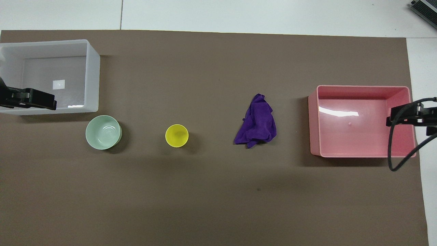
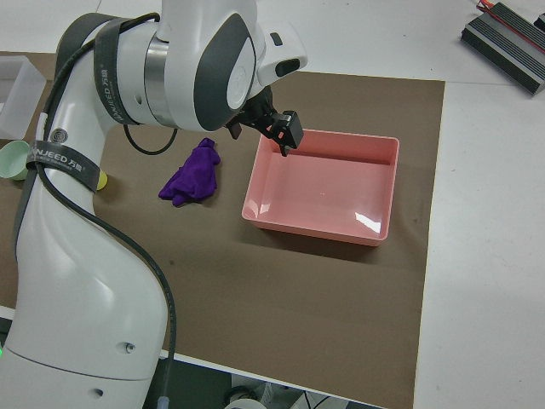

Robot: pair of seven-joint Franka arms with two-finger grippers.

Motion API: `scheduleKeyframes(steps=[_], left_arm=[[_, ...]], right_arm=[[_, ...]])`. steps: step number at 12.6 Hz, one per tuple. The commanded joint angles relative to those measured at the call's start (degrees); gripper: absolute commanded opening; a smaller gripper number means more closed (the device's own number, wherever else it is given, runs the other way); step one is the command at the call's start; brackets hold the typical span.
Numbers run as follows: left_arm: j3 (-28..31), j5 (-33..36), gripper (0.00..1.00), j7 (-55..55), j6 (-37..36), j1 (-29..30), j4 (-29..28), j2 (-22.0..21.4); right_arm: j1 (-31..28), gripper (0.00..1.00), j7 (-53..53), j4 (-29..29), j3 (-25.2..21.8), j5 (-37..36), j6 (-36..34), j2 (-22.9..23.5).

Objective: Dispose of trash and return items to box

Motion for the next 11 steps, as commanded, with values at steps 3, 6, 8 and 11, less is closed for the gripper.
scheduleKeyframes(steps=[3, 6, 8, 11], left_arm=[[0.4, -0.4, 1.0, -0.1, -1.0, -0.1, -0.6, -0.5], [0.4, -0.4, 1.0, -0.8, -0.9, -0.4, -1.8, -1.2], [0.5, -0.1, 1.0, -0.7, -0.8, -0.4, -1.8, -1.2], [0.5, -0.1, 1.0, -0.2, 0.9, 0.2, -2.7, -1.4]], right_arm=[[-0.3, 1.0, -1.2, -0.8, 0.1, 0.0, -0.2, -0.7], [-0.3, 1.0, -1.2, -0.8, 0.1, 0.0, -0.2, -0.7], [-0.3, 1.0, -1.2, -0.8, 0.1, 0.0, -0.2, -0.7], [-0.3, 1.0, -1.2, -0.8, 0.1, 0.0, -0.2, -0.7]])
